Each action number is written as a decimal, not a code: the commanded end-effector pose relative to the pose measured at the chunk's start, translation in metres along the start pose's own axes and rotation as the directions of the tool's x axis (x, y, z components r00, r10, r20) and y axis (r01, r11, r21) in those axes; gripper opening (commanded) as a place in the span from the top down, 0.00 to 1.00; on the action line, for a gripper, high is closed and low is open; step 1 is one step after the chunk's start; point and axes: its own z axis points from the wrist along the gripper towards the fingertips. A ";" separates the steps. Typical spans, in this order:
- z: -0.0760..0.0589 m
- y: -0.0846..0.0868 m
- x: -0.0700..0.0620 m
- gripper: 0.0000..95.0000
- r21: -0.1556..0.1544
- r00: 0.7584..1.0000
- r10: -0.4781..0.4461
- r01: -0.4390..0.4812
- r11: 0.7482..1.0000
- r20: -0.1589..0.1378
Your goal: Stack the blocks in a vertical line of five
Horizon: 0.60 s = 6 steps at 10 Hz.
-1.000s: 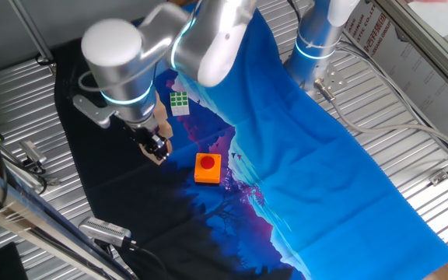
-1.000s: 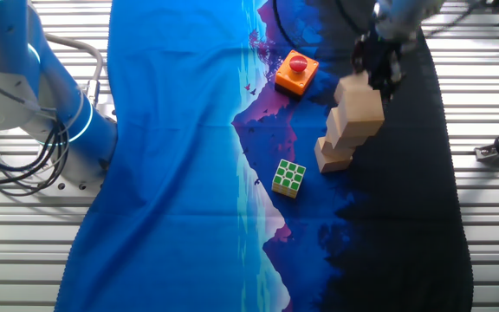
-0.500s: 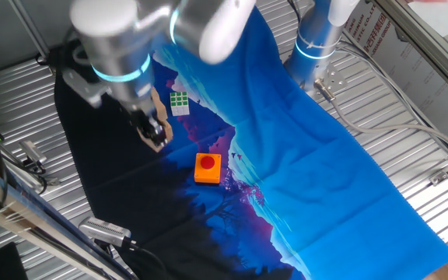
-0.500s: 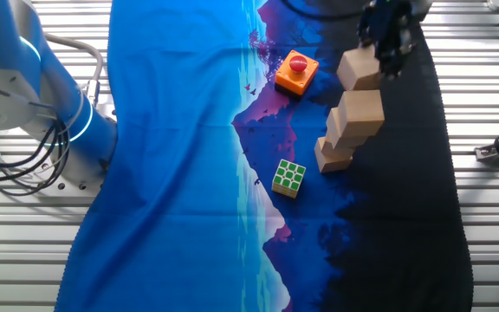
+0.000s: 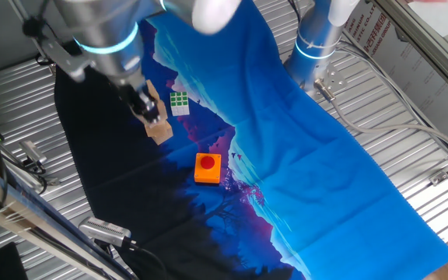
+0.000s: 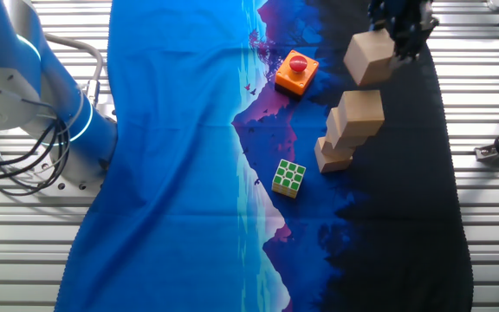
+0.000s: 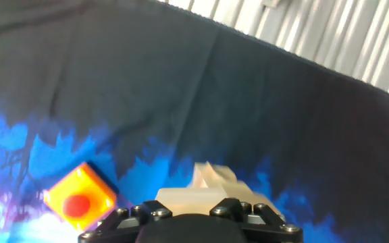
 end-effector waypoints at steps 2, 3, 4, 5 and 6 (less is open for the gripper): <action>-0.005 -0.013 0.025 1.00 -0.007 1.000 0.016 -0.016 1.000 0.022; -0.006 -0.015 0.030 1.00 -0.009 0.999 0.031 -0.031 0.999 0.023; -0.006 -0.017 0.034 1.00 -0.011 0.999 0.045 -0.045 0.999 0.026; -0.007 -0.020 0.037 1.00 -0.018 0.996 0.081 -0.081 0.997 0.035; -0.006 -0.021 0.037 1.00 -0.030 0.994 0.105 -0.103 0.994 0.039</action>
